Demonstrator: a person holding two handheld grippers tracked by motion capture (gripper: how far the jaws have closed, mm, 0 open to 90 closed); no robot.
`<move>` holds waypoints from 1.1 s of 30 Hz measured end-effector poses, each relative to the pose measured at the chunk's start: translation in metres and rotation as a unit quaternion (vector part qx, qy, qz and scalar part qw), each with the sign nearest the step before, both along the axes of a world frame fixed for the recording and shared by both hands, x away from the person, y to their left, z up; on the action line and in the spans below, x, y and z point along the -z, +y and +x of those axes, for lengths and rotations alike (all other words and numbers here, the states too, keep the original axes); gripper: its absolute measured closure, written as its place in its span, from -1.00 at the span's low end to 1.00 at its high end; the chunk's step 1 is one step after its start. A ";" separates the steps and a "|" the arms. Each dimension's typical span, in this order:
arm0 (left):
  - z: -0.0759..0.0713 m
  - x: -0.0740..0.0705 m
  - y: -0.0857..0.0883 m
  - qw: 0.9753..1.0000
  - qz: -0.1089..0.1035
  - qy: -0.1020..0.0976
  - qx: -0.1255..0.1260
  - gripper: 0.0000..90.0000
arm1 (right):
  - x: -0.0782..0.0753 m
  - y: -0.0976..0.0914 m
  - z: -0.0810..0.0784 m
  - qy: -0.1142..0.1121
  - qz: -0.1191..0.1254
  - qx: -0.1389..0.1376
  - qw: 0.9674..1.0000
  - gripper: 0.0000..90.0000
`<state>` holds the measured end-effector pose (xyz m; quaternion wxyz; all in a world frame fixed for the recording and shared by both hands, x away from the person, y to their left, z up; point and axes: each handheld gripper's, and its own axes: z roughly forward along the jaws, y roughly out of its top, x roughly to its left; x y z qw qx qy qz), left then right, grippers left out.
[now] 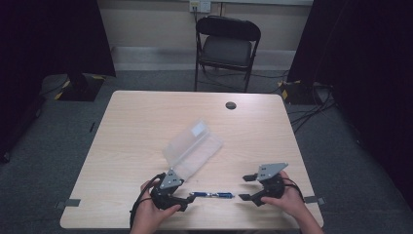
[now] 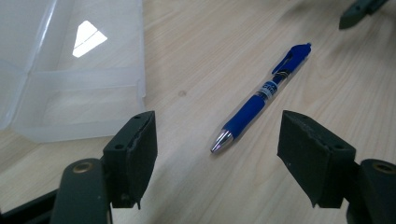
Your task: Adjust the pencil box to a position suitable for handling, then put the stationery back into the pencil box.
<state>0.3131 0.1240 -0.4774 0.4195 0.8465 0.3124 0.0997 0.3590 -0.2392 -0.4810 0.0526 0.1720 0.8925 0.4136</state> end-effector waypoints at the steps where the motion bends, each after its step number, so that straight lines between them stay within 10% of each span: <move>1: 0.000 0.000 -0.001 1.000 -0.001 0.003 0.001 -0.36 | 0.000 -0.006 0.000 -0.002 -0.003 0.013 1.000 -0.47; 10: 0.004 0.006 -0.008 1.000 0.019 -0.003 0.020 -0.36 | 0.009 -0.036 0.005 -0.009 -0.035 0.096 0.995 -0.58; 33: 0.010 0.016 -0.019 0.998 0.039 -0.010 0.050 -0.09 | 0.019 -0.038 0.002 -0.018 -0.025 0.104 0.994 -0.64</move>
